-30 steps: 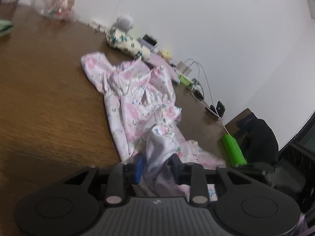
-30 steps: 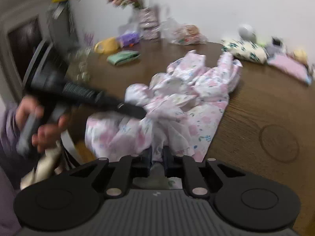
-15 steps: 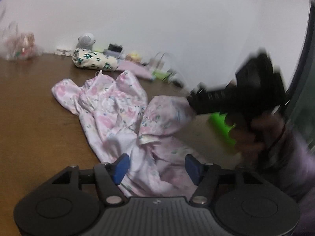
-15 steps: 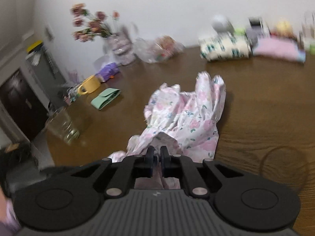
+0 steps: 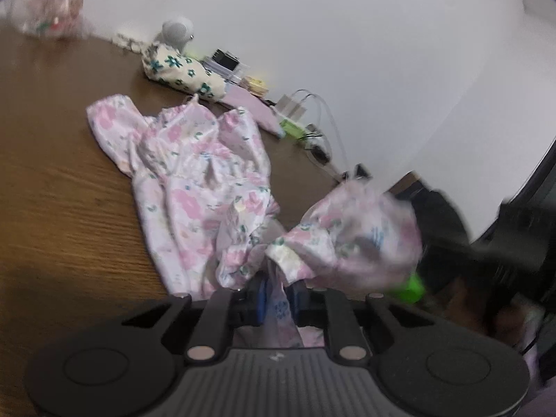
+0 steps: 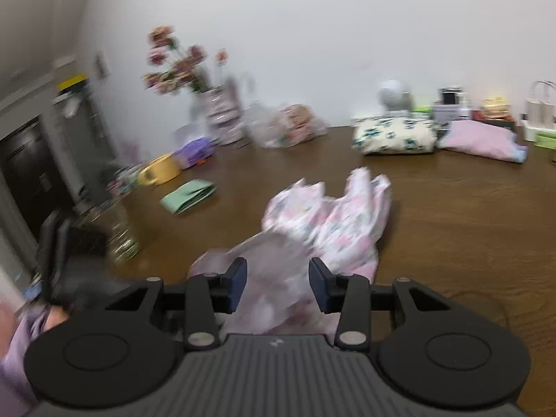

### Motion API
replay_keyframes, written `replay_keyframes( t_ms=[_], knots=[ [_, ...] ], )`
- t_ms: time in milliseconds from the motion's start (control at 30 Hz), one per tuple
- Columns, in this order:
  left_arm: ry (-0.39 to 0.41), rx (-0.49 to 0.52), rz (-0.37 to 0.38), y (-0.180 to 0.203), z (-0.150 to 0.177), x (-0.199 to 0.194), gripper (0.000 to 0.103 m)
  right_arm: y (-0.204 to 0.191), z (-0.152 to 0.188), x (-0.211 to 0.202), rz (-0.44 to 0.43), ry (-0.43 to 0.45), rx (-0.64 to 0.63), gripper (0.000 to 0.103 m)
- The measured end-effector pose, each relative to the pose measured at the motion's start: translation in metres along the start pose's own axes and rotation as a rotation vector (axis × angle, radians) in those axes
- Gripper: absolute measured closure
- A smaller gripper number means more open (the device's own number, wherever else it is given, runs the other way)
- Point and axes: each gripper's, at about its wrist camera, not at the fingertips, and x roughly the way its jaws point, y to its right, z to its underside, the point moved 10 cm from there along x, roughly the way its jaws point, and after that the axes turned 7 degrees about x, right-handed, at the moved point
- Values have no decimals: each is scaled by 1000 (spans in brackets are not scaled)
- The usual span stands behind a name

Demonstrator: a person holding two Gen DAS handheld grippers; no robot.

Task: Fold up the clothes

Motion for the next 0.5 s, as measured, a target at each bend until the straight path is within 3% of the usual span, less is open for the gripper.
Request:
replay_keyframes(
  t_ms=[33,167,233,300,433,500],
  knots=[
    [-3,-21,27,2,-1,-1,89,-2,4,-1,-6,-12,-8,68],
    [-35,-14,-18,1,1,7,84,7,8,7,26,-11,17,78],
    [-36,4,-30,4,0,9,62,14,2,12,30,-6,39,85],
    [-26,66,-45,14,-4,8,48,17,-9,19,5,-8,62,89],
    [-62,142,-118,16,-12,23,45,20,-22,38,-66,-56,115,90],
    [-71,114,-127,8,-16,31,46,21,-23,49,-103,-88,145,90]
  ],
)
